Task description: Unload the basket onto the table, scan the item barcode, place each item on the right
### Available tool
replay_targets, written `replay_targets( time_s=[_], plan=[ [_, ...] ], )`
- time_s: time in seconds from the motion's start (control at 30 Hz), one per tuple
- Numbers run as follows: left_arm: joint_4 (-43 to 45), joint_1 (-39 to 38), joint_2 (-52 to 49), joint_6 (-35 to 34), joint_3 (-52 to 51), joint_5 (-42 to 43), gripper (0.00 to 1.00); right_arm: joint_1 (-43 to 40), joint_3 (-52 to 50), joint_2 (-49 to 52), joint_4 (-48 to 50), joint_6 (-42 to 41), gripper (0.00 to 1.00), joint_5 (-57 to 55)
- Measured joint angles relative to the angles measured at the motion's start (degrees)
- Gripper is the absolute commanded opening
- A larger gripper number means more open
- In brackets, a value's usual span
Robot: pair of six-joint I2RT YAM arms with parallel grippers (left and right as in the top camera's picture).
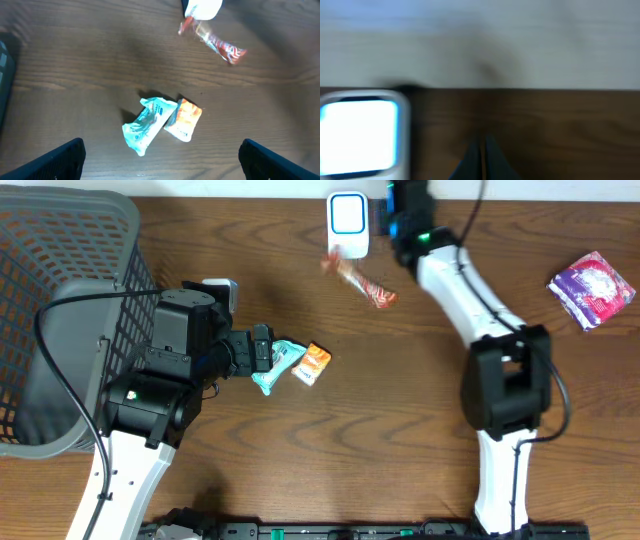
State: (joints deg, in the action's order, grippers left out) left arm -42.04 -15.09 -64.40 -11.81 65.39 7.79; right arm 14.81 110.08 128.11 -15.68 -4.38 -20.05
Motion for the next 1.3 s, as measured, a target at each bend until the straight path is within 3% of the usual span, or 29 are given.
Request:
replay_targets(
  time_s=[0.1, 0.2, 0.33, 0.47, 0.6, 0.83, 1.3],
  plan=[
    [0.0, 0.0, 0.0, 0.0, 0.0, 0.0, 0.98, -4.2, 0.0, -2.3, -5.8, 1.8, 0.03, -0.7],
    [0.0, 0.0, 0.0, 0.0, 0.0, 0.0, 0.98, -8.3, 0.2, -3.6, -13.0, 2.9, 0.23, 5.7],
    [0.0, 0.0, 0.0, 0.0, 0.0, 0.0, 0.98, -10.3, 0.2, -3.6, -19.6, 7.1, 0.53, 23.9],
    [0.0, 0.0, 0.0, 0.0, 0.0, 0.0, 0.98, -8.3, 0.2, -3.3, -20.4, 13.6, 0.68, 38.7],
    [0.0, 0.0, 0.0, 0.0, 0.0, 0.0, 0.98, -4.5, 0.2, -1.7, -20.9, 19.0, 0.7, 41.8],
    [0.0, 0.0, 0.0, 0.0, 0.0, 0.0, 0.98, 1.8, 0.2, 4.2, -22.5, 26.9, 0.71, 36.2],
    [0.0, 0.0, 0.0, 0.0, 0.0, 0.0, 0.98, 5.2, 0.1, 5.7, -26.6, 33.7, 0.61, 26.0]
  ],
)
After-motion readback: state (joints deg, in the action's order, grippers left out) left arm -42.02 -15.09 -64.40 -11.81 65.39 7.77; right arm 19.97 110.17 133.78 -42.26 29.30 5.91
